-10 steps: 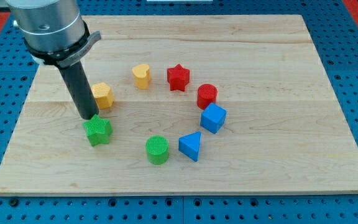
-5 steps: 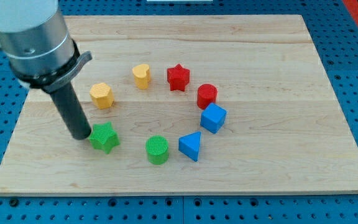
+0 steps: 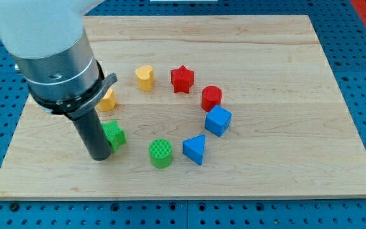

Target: Slide the green star to the top left of the green circle

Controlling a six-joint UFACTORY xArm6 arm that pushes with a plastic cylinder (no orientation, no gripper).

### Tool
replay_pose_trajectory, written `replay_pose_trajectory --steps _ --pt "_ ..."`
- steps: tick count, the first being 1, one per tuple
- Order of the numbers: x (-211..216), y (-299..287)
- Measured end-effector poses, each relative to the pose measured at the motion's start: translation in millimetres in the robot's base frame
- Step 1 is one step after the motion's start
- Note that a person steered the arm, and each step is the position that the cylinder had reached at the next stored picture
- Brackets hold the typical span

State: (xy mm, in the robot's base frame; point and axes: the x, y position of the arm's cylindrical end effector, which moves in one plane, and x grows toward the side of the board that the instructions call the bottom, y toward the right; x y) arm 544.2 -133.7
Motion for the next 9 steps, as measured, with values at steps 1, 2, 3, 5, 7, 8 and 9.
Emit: replay_pose_trajectory --steps 1,2,3,5,7,8,9 --pt "-4 4" --pt "27 7" --pt "63 7" --pt "74 6" --pt "75 6" --pt "75 6" --pt "74 7"
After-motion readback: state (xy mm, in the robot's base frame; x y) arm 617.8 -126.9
